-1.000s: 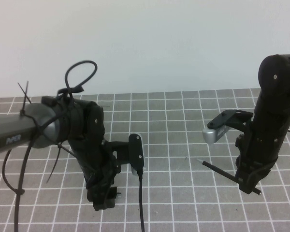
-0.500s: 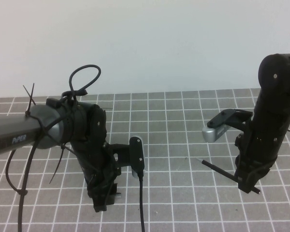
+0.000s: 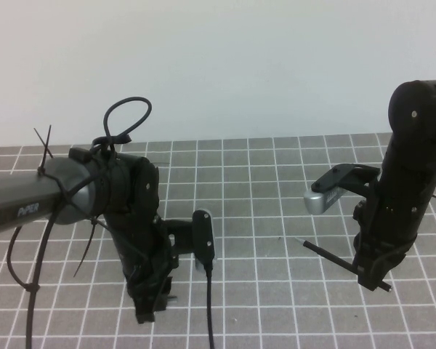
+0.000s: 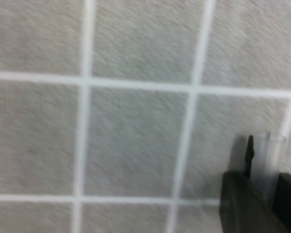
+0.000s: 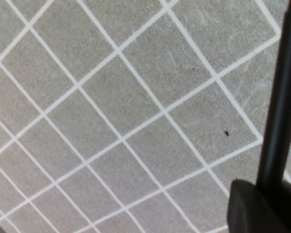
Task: Cap the pen
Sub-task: 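Pick up the pen and its cap, cap the pen, and set it down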
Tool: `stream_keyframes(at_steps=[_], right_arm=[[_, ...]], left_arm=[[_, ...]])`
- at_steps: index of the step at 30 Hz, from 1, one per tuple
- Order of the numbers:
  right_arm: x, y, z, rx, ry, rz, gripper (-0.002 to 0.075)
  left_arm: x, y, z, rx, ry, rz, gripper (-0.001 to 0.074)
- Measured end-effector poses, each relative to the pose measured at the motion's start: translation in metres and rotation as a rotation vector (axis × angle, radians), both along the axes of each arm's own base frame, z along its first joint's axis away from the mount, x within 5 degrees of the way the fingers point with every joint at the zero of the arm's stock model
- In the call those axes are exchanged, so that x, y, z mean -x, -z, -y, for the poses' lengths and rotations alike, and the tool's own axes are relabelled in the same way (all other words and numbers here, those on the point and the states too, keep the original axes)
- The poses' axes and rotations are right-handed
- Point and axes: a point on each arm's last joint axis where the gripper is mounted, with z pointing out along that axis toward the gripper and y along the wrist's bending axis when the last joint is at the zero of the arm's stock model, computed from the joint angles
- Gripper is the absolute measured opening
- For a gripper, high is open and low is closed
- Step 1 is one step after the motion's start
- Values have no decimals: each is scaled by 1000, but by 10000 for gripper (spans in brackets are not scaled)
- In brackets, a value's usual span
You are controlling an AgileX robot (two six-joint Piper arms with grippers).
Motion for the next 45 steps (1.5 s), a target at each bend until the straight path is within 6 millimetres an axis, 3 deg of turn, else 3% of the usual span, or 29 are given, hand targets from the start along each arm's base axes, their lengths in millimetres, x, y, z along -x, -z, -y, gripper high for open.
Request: stream_keyframes(at_steps=[4,10,15,19,25,30,39,45], right_arm=[[0,0,0,2,10,-4,-3],[4,-13,0,-25,49,15,-3],[13,-29,-7,-78,133,15,-3],[30,-49,-22,-114,76,58,-3],[64,-75,-50,-164,-66,120,-3],[84,-88,-67,-281,-92,82,-3],[116,-73,-89,-358,-155,-63,-3],[127,-73,-98,-412,-170,-117,-3]], left_arm=[[4,-23,-3,19,-37,48,1],[17,-80,-20,-12,2,233,1],[33,-124,-31,20,0,392,1],[51,-141,-37,85,11,459,1],[85,-126,-53,102,128,561,1],[114,-119,-68,149,178,780,1],[155,-95,-87,153,330,1054,1],[166,-93,-91,161,361,1150,1]])
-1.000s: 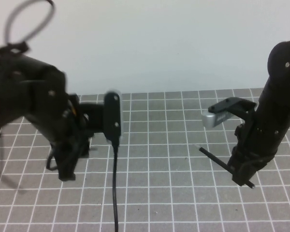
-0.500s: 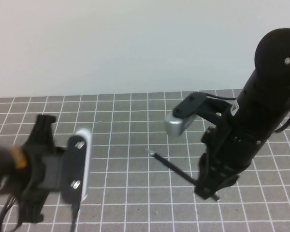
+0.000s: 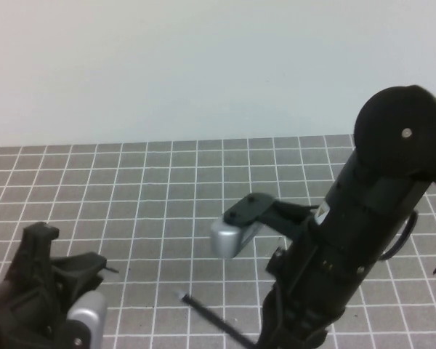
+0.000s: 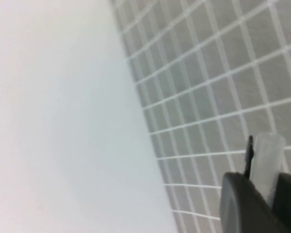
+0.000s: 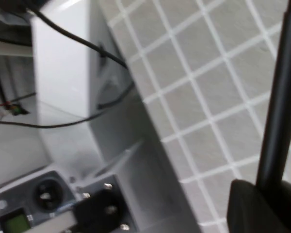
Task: Cap the pen
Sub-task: 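Pick up the pen and its cap, cap the pen, and set it down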
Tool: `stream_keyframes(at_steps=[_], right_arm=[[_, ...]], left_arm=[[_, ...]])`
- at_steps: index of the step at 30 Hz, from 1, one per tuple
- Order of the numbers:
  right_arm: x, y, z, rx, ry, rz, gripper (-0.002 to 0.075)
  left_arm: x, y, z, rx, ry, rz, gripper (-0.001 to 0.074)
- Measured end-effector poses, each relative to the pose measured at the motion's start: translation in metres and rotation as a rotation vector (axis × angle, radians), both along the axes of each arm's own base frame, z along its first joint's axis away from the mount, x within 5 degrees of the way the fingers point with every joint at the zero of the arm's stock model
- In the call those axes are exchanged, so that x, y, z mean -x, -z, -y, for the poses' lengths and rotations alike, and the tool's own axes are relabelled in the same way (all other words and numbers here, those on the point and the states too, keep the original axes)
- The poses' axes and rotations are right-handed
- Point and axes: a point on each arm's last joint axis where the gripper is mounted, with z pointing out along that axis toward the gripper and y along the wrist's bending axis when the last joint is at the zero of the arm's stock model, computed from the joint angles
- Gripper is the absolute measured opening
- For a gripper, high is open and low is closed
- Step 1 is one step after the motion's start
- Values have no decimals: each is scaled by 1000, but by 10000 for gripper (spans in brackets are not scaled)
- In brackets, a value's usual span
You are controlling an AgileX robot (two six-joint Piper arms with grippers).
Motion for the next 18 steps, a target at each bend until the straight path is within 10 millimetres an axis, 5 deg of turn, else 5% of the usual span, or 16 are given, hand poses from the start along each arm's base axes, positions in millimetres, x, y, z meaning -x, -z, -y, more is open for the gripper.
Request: stream_keyframes(at_steps=[5,18], right_arm=[[13,-2,-11,-48,-76,-2,-3],[10,0,-10,-27,-67,21,-3]], left_arm=[[4,-2,8,6,56,27,1],[11,-6,22,24,142,69,1]])
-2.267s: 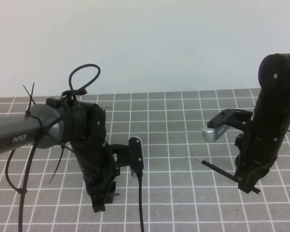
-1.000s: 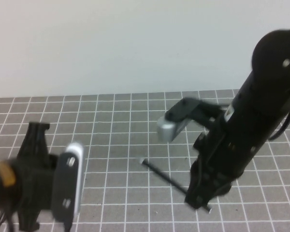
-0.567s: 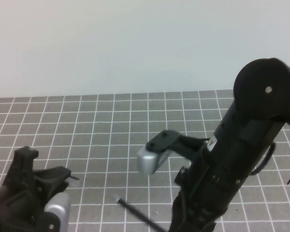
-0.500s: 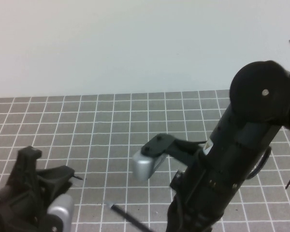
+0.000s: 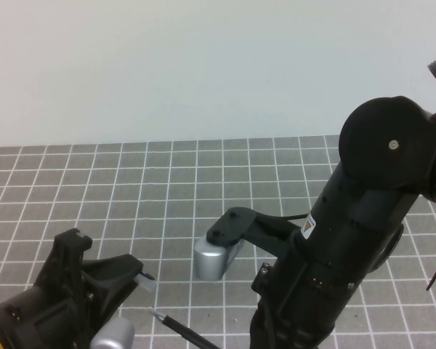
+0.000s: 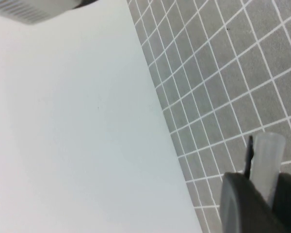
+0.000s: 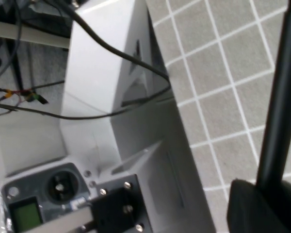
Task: Cap the pen
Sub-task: 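Pick up the pen and its cap, cap the pen, and set it down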
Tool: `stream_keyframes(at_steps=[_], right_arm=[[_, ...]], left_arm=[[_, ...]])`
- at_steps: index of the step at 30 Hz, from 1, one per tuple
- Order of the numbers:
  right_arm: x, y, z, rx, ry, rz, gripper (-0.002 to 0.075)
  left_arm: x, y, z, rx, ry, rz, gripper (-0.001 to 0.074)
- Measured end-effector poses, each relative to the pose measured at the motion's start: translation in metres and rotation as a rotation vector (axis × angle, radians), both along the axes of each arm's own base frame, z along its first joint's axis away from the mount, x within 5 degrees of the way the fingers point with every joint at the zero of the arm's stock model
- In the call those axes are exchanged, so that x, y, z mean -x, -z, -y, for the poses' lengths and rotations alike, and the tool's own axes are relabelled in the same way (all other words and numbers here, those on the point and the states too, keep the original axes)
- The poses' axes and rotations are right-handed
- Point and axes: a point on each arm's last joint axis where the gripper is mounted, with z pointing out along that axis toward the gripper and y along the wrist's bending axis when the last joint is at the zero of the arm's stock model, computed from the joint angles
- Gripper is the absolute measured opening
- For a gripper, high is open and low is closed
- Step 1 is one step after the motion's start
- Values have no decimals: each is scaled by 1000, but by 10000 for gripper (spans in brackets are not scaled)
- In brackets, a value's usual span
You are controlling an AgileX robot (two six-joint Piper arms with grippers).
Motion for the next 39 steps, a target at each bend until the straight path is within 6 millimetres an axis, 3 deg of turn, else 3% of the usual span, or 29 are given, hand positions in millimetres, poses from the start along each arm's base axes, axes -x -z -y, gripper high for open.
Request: stream_keyframes(at_steps=[15,24,39], right_arm=[[-9,1,-3,-16,46,88,-3],[-15,15,-9,3,55,55,-3],[-15,13,-10,-2,42,44,-3]], left_arm=[[4,7,1,-38,34,-71,1],[4,6,1,-34,32,-68,1],[5,7,1,-25,29,-88,1]])
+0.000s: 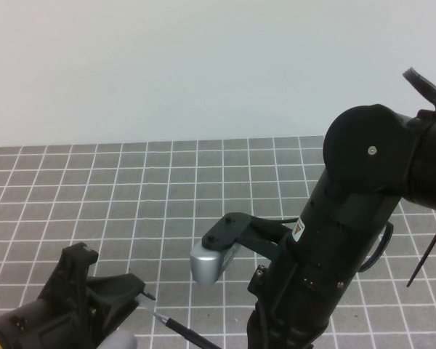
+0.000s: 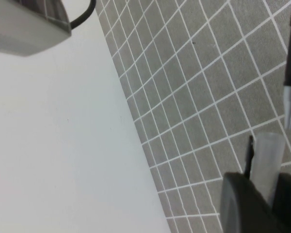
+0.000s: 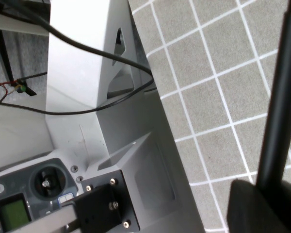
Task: Cap the pen
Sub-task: 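Pick up the pen and its cap, cap the pen, and set it down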
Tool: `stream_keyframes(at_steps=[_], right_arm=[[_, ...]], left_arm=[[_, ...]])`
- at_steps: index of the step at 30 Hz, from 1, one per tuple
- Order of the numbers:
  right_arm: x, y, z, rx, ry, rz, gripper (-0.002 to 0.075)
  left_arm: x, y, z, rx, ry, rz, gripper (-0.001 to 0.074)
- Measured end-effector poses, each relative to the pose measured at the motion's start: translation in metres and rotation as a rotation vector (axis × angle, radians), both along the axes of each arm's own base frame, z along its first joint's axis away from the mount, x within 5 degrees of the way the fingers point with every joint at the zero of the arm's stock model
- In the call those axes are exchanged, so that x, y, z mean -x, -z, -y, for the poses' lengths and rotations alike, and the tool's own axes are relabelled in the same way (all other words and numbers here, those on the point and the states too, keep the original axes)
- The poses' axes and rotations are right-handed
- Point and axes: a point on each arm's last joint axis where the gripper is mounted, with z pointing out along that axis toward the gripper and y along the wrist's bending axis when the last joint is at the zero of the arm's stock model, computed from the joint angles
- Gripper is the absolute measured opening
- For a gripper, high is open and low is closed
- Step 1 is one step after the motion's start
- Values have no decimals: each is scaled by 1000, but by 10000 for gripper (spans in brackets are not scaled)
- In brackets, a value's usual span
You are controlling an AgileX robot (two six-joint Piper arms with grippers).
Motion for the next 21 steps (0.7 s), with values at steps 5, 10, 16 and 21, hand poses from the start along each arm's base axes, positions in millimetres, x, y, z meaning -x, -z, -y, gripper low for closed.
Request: stream_keyframes(at_steps=[5,10,16,21], right_arm=[[0,0,0,2,-4,5,-3],[0,0,0,1,-15,7,-3],[-1,0,0,-6,-8,19,-3],[-2,0,-1,-14,1,30,-3]], left_arm=[[0,0,0,-2,2,-4,1],[1,1,0,-1,3,-22,1],[3,3,1,14,4,-56,1],[3,3,1,18,3,-59,1]])
